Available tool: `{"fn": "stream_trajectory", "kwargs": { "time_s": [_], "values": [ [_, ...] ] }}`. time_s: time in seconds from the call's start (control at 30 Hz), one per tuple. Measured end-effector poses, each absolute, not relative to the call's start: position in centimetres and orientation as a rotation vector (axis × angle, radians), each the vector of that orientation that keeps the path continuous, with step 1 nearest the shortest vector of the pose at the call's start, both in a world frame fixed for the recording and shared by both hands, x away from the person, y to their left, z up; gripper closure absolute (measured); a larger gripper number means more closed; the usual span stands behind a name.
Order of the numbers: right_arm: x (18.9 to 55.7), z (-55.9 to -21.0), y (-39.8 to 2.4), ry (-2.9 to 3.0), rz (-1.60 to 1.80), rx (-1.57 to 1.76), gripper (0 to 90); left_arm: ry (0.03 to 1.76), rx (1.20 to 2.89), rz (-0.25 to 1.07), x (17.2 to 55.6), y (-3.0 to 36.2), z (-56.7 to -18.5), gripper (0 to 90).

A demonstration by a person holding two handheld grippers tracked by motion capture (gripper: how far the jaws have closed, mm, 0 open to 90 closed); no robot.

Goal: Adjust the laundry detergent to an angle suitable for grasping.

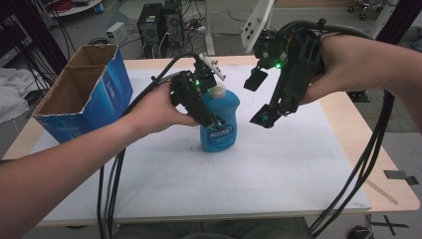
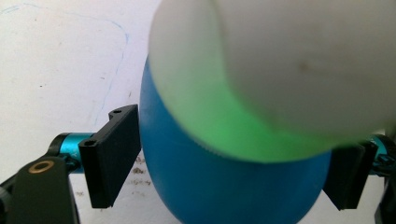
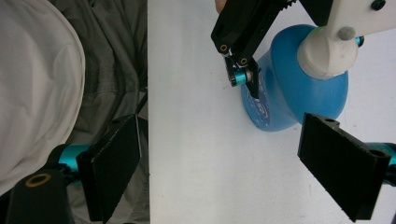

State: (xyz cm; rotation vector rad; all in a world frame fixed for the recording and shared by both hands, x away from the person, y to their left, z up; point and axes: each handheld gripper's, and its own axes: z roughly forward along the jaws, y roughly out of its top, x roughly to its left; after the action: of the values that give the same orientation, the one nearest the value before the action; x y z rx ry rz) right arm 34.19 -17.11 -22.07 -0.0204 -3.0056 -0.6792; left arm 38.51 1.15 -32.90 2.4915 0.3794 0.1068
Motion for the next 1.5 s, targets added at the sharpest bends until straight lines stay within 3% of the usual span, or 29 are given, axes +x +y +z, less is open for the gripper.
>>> {"fn": "stream_trajectory", "kwargs": {
  "time_s": [0.5,1.1,1.5],
  "values": [
    [34.34,-22.16,-16.94,-3.002,-0.677,-0.015,12.8,0.382,2.498,0.089,38.55,1.37,-33.29,17.5],
    [34.25,-22.13,-16.82,-3.003,-0.677,-0.016,12.8,0.411,2.485,0.085,38.59,1.66,-33.57,28.3],
    [34.3,-22.15,-16.88,-3.004,-0.68,-0.017,12.8,0.426,2.479,0.074,38.66,1.51,-33.74,30.9]
  ]
}}
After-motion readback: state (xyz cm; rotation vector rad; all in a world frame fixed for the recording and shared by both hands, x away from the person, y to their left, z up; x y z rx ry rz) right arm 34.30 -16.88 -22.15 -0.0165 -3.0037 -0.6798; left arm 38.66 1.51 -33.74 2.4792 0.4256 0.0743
